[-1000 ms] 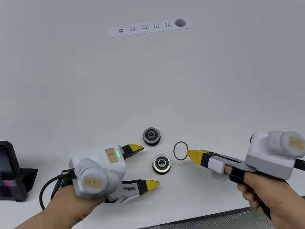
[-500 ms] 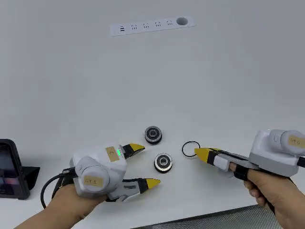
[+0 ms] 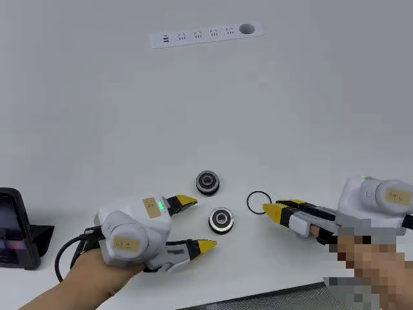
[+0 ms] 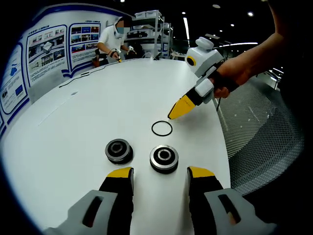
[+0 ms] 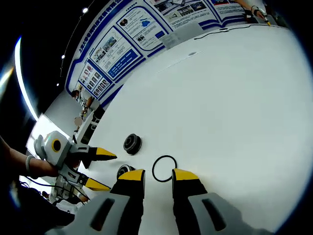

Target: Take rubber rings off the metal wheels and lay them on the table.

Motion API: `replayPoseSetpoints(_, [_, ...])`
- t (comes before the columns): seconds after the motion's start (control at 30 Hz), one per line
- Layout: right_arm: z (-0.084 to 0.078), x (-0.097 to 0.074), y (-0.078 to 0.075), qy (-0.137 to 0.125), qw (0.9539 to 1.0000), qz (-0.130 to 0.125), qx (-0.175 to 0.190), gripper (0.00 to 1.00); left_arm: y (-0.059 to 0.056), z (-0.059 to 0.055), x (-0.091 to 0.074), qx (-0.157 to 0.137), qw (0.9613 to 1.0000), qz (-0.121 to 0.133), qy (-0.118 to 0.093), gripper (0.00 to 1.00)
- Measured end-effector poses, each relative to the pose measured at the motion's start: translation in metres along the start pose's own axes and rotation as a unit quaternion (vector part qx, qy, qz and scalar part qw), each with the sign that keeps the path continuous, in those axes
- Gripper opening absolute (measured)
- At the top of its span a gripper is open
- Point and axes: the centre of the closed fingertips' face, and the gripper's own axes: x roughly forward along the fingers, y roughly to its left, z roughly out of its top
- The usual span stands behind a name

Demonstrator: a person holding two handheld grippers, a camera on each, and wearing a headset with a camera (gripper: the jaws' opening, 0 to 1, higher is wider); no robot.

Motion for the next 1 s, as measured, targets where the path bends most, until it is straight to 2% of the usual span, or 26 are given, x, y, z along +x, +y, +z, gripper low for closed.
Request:
replayPoseSetpoints(0.07, [-0.001,0.003,0.008,0.004,0.9998,0.017,-0.001,0.24,0.000,0.002,0.000,-0.001,1.0000,0.000,-0.002,0.40])
replayPoseSetpoints(0.17, [-0.003,0.007,0.016,0.008,0.9996,0.026,0.001,0.24,-0.002,0.005,0.001,-0.001,1.0000,-0.006,-0.005,0.32])
replayPoseSetpoints(0.4, [-0.013,0.015,0.032,0.022,0.9985,0.050,0.003,0.24,-0.008,0.008,0.007,0.006,0.9999,-0.016,-0.003,0.26])
replayPoseSetpoints(0.73, [-0.022,0.020,0.040,0.039,0.9971,0.065,0.004,0.23,-0.008,0.014,0.015,0.024,0.9996,-0.018,0.002,0.20])
replayPoseSetpoints(1.0, [-0.022,0.023,0.044,0.041,0.9966,0.071,0.008,0.23,-0.008,0.013,0.022,0.033,0.9991,-0.024,0.014,0.17])
